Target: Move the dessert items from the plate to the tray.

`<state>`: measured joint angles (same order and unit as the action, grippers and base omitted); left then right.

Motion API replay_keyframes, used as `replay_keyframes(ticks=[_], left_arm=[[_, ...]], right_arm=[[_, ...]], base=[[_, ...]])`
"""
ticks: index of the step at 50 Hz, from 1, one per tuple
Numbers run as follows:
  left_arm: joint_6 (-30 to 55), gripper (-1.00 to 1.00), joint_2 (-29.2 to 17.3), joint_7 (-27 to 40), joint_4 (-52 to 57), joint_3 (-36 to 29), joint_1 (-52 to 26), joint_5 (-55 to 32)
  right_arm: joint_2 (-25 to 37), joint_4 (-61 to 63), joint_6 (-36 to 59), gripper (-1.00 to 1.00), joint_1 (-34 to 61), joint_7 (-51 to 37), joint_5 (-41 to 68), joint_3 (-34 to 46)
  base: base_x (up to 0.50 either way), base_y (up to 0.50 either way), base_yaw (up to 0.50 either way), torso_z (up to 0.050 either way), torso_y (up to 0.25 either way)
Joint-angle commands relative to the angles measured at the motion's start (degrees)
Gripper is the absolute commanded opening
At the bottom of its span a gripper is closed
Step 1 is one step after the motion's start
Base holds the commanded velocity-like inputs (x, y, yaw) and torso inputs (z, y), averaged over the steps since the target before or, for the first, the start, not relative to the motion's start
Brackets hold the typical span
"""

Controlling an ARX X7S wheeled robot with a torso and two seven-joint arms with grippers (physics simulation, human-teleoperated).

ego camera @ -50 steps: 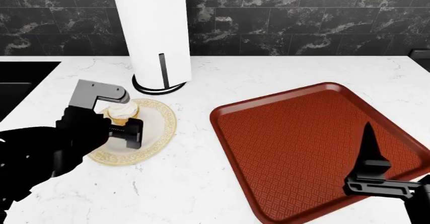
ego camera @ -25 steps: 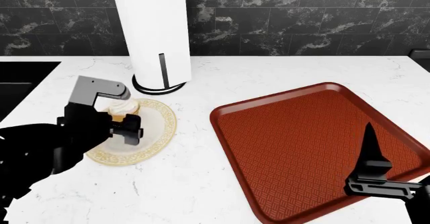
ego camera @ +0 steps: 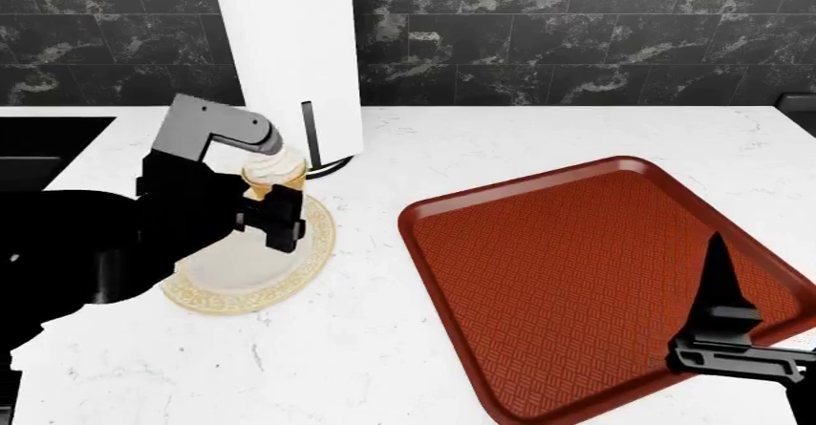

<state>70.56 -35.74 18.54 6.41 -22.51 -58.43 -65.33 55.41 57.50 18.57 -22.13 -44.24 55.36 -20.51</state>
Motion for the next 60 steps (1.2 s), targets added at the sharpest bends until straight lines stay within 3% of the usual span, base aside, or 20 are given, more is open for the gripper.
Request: replay_keyframes(ticks=[1, 16, 30, 48, 60], left_arm=[[4.4, -1.00, 5.4, 1.0, -0.3, -2.8, -7.2, -2.6], [7.0, -1.00, 17.6, 2.8, -3.8, -7.3, -13.5, -4.5], [0.8, -1.00, 25.7, -0.8, -10.7, -14.1, -15.3, 1.8], [-5.7, -1.00, 31.3, -4.8, -18.3, -19.8, -14.4, 6.6], [-11.3, -1.00, 32.0, -8.1, -22.9, -22.9, -12.4, 9.5]], right_arm=[[-0.2, 0.3, -1.2, 1.00, -3.1, 0.5, 0.2, -3.4], [-0.6, 1.7, -2.8, 1.00, -9.0, 1.3, 0.9, -10.1], [-0.6, 0.9, -5.3, 1.00, -10.4, 2.3, -1.4, -9.3], [-1.4, 0.6, -6.7, 1.00, -11.9, 3.5, -2.6, -10.2], [-1.3, 0.4, -7.0, 1.00, -12.1, 3.5, -2.4, -10.8]], base=[[0.00, 0.00, 0.00, 0.000, 0.000], [0.00, 0.00, 0.00, 0.000, 0.001], [0.00, 0.00, 0.00, 0.000, 0.000], [0.00, 0.00, 0.00, 0.000, 0.001], [0.00, 0.00, 0.00, 0.000, 0.000]])
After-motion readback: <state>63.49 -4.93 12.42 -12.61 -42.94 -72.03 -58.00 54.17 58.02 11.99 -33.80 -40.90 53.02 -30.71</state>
